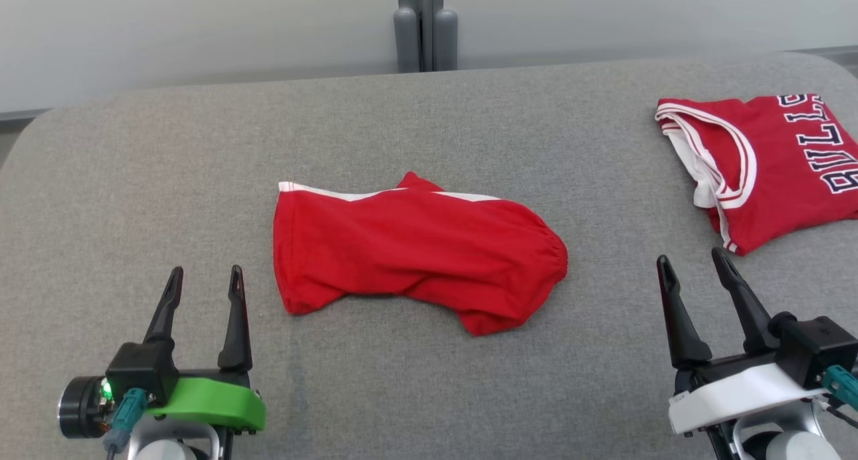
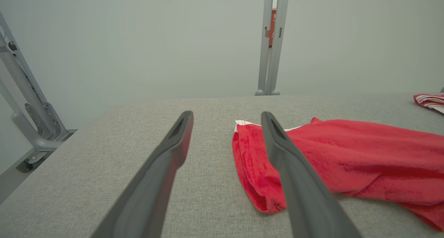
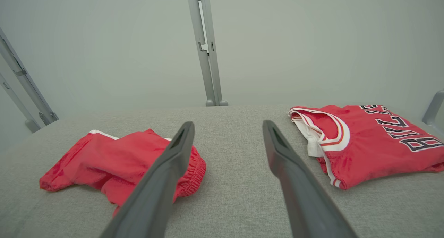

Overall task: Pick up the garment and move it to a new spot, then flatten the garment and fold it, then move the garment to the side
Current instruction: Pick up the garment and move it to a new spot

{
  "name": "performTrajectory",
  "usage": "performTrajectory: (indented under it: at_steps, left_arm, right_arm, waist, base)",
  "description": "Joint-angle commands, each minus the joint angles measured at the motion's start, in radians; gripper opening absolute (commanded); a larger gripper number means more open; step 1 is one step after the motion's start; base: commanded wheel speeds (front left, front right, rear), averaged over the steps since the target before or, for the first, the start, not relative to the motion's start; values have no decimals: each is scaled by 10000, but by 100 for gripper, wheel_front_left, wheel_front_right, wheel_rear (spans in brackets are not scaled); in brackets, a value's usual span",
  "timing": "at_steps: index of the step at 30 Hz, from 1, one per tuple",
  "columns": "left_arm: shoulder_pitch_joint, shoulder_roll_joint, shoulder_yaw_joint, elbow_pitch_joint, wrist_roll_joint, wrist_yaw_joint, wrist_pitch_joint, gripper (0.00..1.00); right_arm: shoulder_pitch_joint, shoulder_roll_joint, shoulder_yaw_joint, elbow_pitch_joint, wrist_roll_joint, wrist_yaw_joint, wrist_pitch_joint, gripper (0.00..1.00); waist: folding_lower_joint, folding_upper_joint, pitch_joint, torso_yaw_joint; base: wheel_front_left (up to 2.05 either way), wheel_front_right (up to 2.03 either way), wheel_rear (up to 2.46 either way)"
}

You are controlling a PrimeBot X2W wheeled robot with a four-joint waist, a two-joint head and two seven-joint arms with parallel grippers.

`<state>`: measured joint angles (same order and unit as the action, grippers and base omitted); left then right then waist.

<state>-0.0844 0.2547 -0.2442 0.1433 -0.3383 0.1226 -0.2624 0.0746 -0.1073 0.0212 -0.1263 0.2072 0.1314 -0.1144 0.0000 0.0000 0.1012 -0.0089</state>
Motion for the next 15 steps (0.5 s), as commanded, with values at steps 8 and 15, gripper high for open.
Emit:
performTrajectory:
  at_steps: [8, 15]
  left_arm:
    - [616, -10, -68, 248, -115, -72, -27, 100]
    - [642, 28, -123, 410, -134, -67, -27, 100]
  right_arm:
    - [545, 124, -8, -42, -3, -17, 241, 100]
    - [648, 158, 8, -156, 12, -17, 338, 100]
  waist:
    - [0, 0, -703, -104]
    - [0, 0, -758, -22]
  base:
    - [0, 0, 0]
    - [0, 0, 0]
